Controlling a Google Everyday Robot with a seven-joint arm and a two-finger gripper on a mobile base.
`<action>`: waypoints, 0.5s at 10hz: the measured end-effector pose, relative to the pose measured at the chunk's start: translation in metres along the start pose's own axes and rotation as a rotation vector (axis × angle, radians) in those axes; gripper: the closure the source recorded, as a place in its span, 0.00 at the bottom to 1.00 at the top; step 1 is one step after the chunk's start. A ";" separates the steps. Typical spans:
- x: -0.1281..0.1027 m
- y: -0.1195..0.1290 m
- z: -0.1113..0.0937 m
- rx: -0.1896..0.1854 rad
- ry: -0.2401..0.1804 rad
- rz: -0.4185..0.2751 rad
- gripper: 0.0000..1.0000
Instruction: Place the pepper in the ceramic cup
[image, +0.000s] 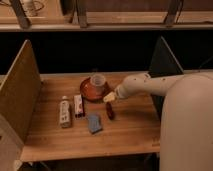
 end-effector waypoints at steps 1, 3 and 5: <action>0.004 0.003 0.002 -0.004 0.013 0.001 0.20; 0.019 0.013 0.009 -0.017 0.061 0.003 0.20; 0.039 0.018 0.019 -0.009 0.128 0.015 0.20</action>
